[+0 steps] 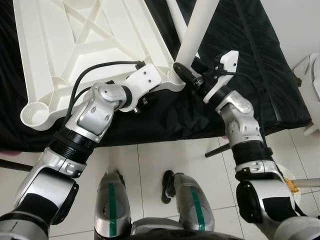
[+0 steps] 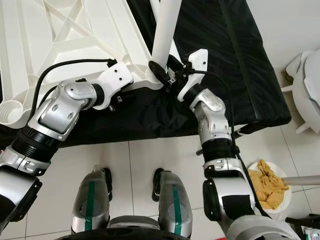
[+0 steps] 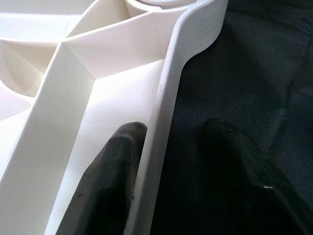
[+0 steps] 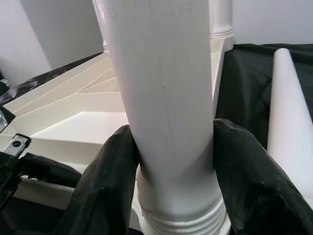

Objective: Building children table

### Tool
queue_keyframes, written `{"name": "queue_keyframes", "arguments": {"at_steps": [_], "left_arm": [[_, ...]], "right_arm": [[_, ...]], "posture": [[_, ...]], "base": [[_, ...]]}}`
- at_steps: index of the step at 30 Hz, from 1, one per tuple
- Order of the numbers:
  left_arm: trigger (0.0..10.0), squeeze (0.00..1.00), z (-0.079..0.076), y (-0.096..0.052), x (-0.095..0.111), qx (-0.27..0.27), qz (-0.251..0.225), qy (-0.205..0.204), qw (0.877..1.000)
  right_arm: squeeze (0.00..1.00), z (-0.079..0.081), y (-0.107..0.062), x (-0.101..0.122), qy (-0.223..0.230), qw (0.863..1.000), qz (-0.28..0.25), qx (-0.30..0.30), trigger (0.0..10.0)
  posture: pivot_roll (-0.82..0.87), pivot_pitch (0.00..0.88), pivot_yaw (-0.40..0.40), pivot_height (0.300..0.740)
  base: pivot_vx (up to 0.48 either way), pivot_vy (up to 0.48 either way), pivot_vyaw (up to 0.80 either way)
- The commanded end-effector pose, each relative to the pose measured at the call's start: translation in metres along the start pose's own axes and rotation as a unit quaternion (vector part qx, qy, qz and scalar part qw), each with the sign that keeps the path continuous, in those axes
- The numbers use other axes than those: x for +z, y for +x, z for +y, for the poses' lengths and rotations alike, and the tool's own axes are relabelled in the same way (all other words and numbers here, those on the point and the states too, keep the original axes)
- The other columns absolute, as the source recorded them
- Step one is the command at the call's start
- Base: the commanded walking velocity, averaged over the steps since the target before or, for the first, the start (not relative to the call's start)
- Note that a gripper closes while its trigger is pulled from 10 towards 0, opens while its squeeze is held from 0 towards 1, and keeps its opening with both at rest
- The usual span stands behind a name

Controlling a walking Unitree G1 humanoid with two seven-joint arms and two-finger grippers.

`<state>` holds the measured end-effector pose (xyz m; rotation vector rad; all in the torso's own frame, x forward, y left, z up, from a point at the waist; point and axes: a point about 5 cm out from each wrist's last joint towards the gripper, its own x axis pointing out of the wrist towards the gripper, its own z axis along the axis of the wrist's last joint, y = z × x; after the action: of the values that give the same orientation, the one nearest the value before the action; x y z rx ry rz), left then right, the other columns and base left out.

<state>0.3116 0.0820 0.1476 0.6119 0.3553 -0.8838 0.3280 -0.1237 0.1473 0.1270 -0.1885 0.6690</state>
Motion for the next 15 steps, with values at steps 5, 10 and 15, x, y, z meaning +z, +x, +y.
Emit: {"name": "queue_keyframes", "arguments": {"at_steps": [5,10,15], "left_arm": [[10.0,0.0,-0.007,0.001,0.002,-0.012,-0.007,0.011,1.0],[10.0,0.0,-0.007,0.001,0.002,-0.012,-0.007,0.011,1.0],[10.0,0.0,-0.008,0.001,0.002,-0.011,-0.008,0.011,1.0]], "right_arm": [[0.0,0.006,0.002,0.005,-0.002,0.998,-0.02,-0.057,10.0],[0.0,0.014,0.002,0.007,0.004,0.996,-0.028,-0.085,10.0],[0.0,0.024,0.005,0.013,-0.001,0.989,-0.037,-0.143,10.0]], "posture": [[0.04,0.063,-0.074,0.74],[0.04,0.063,-0.076,0.74],[0.03,0.07,-0.079,0.74]], "base": [[0.0,0.0,0.0],[0.0,0.0,0.0],[0.0,0.0,0.0]]}}
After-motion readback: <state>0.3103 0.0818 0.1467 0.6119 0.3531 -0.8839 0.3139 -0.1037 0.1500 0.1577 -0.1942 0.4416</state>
